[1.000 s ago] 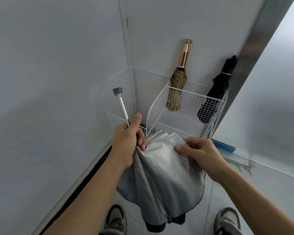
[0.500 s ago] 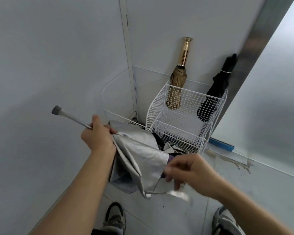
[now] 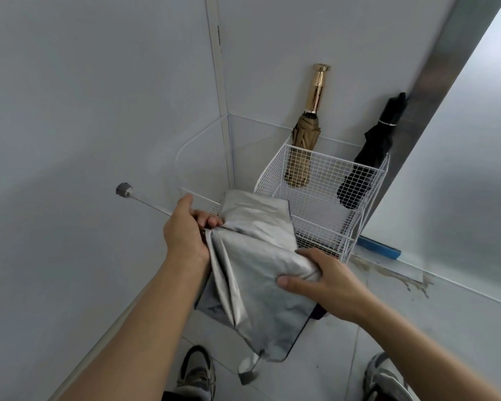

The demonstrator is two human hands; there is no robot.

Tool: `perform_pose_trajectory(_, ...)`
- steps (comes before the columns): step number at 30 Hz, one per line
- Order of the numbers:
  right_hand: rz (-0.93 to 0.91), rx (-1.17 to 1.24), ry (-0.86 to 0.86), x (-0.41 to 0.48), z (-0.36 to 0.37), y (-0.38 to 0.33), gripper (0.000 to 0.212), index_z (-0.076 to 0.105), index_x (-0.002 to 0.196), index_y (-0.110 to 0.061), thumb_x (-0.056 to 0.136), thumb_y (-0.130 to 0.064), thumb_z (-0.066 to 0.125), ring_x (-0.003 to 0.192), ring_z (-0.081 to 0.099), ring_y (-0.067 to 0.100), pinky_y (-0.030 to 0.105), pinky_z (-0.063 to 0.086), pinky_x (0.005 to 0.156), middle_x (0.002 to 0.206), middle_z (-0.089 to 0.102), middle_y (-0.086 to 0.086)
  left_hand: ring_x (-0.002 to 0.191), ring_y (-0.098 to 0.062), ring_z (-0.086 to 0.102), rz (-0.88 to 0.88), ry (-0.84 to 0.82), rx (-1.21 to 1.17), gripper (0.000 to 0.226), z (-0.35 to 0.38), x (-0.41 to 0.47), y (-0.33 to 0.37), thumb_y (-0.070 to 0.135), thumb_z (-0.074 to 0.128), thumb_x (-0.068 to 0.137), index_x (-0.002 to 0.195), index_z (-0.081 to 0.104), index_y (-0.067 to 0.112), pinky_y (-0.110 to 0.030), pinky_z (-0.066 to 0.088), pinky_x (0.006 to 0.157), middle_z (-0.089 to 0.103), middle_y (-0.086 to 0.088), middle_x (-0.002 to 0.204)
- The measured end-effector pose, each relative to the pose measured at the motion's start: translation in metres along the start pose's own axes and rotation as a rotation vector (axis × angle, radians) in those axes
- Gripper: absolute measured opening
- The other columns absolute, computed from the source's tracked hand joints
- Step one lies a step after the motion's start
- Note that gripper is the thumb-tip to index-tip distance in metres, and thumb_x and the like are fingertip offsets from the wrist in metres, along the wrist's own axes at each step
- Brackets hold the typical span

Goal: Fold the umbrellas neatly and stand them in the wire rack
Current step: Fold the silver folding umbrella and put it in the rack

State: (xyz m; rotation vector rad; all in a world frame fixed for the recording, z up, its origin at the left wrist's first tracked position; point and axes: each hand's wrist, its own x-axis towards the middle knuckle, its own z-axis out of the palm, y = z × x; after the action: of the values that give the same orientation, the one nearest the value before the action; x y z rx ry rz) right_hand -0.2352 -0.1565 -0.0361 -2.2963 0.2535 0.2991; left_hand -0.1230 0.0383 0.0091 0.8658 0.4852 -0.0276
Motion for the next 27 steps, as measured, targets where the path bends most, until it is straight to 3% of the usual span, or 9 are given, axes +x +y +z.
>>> perform_pose_trajectory(4,0.008,0.208,-0.129,-0.002,-0.002,0.005,0.092,0.051,0.134,-0.036,0.056,-0.080,0.074,0.110,0.058,0.003,0.031,0.049,0.100,0.120,0.059,-0.020,0.037,-0.013,0.032,-0.010,-0.115,0.025,0.047,-0.001,0.001,0.007,0.023,0.054,0.097,0.058,0.027,0.021,-0.022,0.039,0.046,0.025,0.003,0.041)
perform_pose_trajectory(7,-0.161,0.067,0.386,-0.006,-0.007,0.001,0.070,0.064,0.120,-0.035,0.066,-0.080,0.062,0.115,0.054,0.003,0.033,0.044,0.100,0.122,0.059,-0.022,0.036,-0.014,0.030,0.019,-0.201,0.045,0.054,0.002,-0.003,0.008,0.022,0.054,0.097,0.051,0.025,0.023,-0.020,0.040,0.043,0.023,0.002,0.041)
perform_pose_trajectory(9,-0.299,0.159,0.553,-0.009,-0.007,-0.007,0.046,0.073,0.102,-0.033,0.074,-0.066,0.060,0.099,0.063,0.001,0.034,0.053,0.090,0.106,0.068,-0.022,0.035,-0.015,0.029,0.045,-0.260,0.094,0.058,0.005,-0.007,0.004,0.023,0.053,0.097,0.046,0.026,0.023,-0.021,0.040,0.043,0.023,0.001,0.040)
perform_pose_trajectory(12,-0.314,0.193,0.372,-0.009,0.005,-0.009,0.030,0.072,0.093,-0.044,0.073,-0.064,0.061,0.082,0.066,-0.002,0.027,0.056,0.074,0.090,0.070,-0.029,0.034,-0.016,0.029,0.060,-0.339,0.158,0.060,0.010,-0.015,-0.007,0.024,0.052,0.098,0.044,0.026,0.023,-0.024,0.040,0.045,0.023,-0.001,0.038)
perform_pose_trajectory(16,-0.242,-0.002,0.121,-0.003,0.021,0.002,0.060,0.067,0.105,-0.040,0.070,-0.086,0.054,0.079,0.064,0.000,0.031,0.054,0.075,0.085,0.070,-0.019,0.034,-0.017,0.028,0.018,-0.275,0.085,0.056,0.011,-0.018,-0.009,0.022,0.051,0.097,0.048,0.025,0.023,-0.024,0.038,0.046,0.022,0.000,0.039)
perform_pose_trajectory(19,-0.214,-0.201,0.110,-0.004,0.028,0.003,0.059,0.057,0.105,-0.037,0.066,-0.081,0.060,0.077,0.060,0.006,0.032,0.051,0.071,0.084,0.066,-0.014,0.035,-0.016,0.030,-0.017,-0.194,0.029,0.055,0.009,-0.014,-0.007,0.021,0.051,0.097,0.049,0.027,0.021,-0.025,0.038,0.047,0.024,0.000,0.040)
perform_pose_trajectory(24,-0.166,-0.266,0.274,0.001,0.020,0.000,0.029,0.059,0.089,-0.026,0.075,-0.052,0.064,0.061,0.063,0.014,0.032,0.053,0.059,0.068,0.066,-0.006,0.056,-0.018,0.058,0.034,-0.329,0.219,0.030,0.005,-0.008,-0.007,0.028,0.072,0.085,0.073,0.050,0.011,-0.031,0.051,0.064,0.057,-0.006,0.061)
perform_pose_trajectory(25,-0.143,-0.303,0.306,0.002,0.013,0.001,0.027,0.060,0.090,-0.026,0.077,-0.050,0.065,0.063,0.063,0.014,0.031,0.051,0.059,0.070,0.067,-0.007,0.067,-0.016,0.064,0.108,-0.399,0.369,0.035,0.002,-0.008,-0.007,0.031,0.082,0.076,0.088,0.055,0.011,-0.029,0.052,0.069,0.065,-0.006,0.077)
perform_pose_trajectory(27,-0.120,-0.344,0.391,0.005,0.001,0.004,0.027,0.063,0.093,-0.027,0.079,-0.050,0.068,0.067,0.061,0.015,0.029,0.045,0.059,0.074,0.067,-0.008,0.092,-0.012,0.068,0.168,-0.508,0.705,0.081,-0.008,-0.006,-0.011,0.038,0.091,0.052,0.121,0.051,0.023,-0.026,0.053,0.081,0.067,-0.002,0.108)
